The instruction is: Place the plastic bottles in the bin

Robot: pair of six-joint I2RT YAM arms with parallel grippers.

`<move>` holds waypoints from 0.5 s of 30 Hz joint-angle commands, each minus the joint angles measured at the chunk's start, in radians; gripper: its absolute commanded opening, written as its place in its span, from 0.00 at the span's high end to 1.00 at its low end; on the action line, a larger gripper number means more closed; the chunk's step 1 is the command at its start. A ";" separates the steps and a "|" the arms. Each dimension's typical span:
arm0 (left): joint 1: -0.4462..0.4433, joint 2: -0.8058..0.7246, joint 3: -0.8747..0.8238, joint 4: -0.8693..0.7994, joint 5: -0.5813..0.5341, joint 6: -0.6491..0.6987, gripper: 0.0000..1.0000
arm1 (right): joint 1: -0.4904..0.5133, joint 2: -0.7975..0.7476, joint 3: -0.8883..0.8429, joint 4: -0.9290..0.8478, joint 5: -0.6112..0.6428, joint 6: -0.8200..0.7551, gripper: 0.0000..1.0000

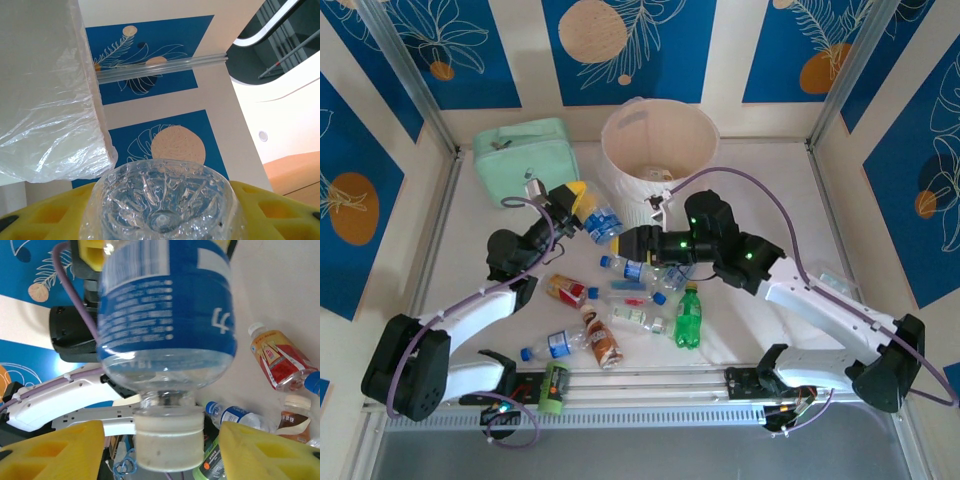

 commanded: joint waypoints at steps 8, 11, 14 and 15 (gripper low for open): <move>0.008 -0.016 -0.012 0.059 -0.011 -0.004 0.46 | -0.002 0.048 0.058 0.011 -0.030 -0.020 0.59; 0.008 -0.016 -0.012 0.043 -0.006 0.005 0.46 | -0.002 0.047 0.059 0.007 -0.027 -0.024 0.65; 0.008 -0.018 -0.007 0.022 0.005 0.017 0.45 | -0.002 0.047 0.065 -0.006 -0.025 -0.028 0.73; 0.008 -0.022 -0.006 0.008 0.010 0.024 0.42 | -0.002 0.046 0.068 -0.012 -0.023 -0.030 0.76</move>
